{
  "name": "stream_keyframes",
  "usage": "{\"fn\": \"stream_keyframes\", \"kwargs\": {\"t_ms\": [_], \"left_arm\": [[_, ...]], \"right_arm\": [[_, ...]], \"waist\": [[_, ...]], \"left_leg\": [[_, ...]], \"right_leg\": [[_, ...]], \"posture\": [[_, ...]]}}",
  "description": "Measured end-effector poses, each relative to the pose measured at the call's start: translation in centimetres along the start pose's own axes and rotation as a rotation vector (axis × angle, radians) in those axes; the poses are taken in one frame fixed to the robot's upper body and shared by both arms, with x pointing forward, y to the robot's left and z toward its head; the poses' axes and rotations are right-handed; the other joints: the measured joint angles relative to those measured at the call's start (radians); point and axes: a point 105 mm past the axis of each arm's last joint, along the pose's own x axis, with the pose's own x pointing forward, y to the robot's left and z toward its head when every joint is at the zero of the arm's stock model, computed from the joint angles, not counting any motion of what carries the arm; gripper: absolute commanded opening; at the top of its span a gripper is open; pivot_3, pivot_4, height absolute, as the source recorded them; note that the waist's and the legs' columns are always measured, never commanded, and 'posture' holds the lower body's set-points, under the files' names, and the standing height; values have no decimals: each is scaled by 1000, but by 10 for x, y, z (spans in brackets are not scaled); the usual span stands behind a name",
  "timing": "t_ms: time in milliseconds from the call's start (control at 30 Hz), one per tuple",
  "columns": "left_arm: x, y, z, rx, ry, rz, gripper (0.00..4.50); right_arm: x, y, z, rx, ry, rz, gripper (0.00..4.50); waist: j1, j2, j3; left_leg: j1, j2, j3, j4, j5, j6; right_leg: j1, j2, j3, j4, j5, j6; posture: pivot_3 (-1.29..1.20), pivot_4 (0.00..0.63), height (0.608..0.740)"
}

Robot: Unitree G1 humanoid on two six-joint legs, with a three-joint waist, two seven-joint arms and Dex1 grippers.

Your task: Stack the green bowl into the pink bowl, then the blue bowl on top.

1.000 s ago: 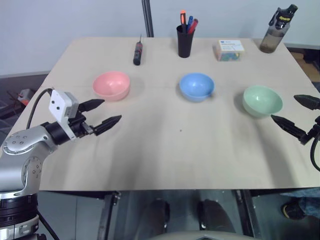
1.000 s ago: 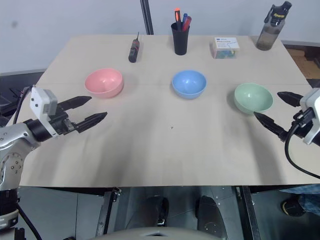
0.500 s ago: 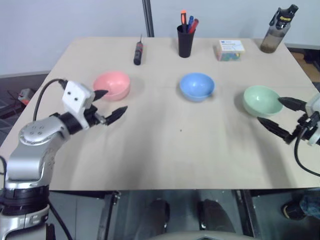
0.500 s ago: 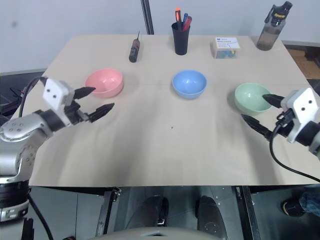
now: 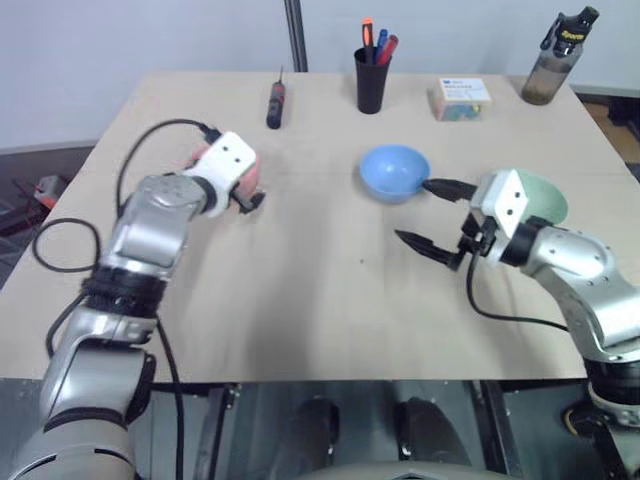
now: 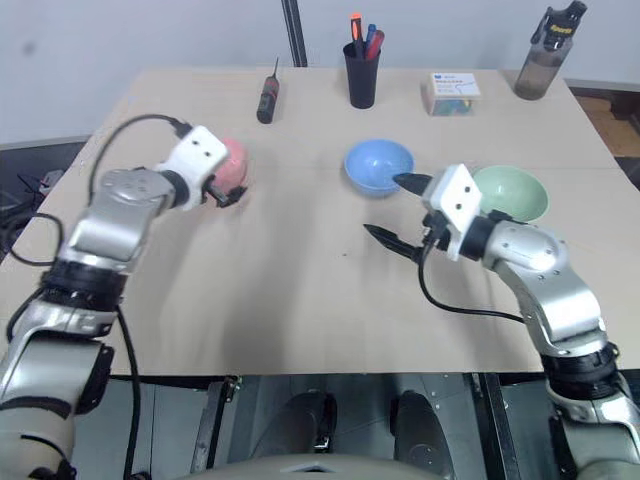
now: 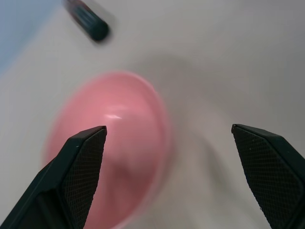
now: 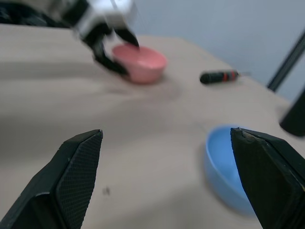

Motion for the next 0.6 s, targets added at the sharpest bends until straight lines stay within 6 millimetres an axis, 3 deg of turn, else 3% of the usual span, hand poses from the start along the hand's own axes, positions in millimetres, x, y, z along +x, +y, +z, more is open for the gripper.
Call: {"fn": "stream_keyframes", "kwargs": {"t_ms": [67,300,367,500,600], "left_arm": [[6,1,-6,7,37,-5,3781],[18,1,-6,34,52,-17,697],[18,1,-4,46,45,-21,59],[14,-13,9,58,-20,-126,59],[-7,-49,38,90,-181,-327,59]], "right_arm": [[-1,-2,-4,2,12,-7,4500],[-4,-1,-12,18,37,-36,4500],[-6,-1,-14,21,44,-45,4500],[-11,-1,-15,20,53,-71,4500],[-19,-6,-17,18,69,-106,4500]], "waist": [[-1,0,0],[-1,-1,0],[-1,-1,0],[-2,0,0],[-2,0,0]], "left_leg": [[-1,0,0,0,0,0],[-1,0,1,1,0,0],[-2,0,1,1,0,0],[-6,1,1,2,0,0],[-15,2,0,5,0,0]], "right_leg": [[-1,0,0,0,0,0],[-2,0,1,1,0,0],[-3,0,1,1,0,0],[-7,0,1,2,0,0],[-14,-2,1,4,0,0]], "posture": [[0,150,740],[0,150,740],[0,150,740],[0,150,740],[0,150,740]]}}
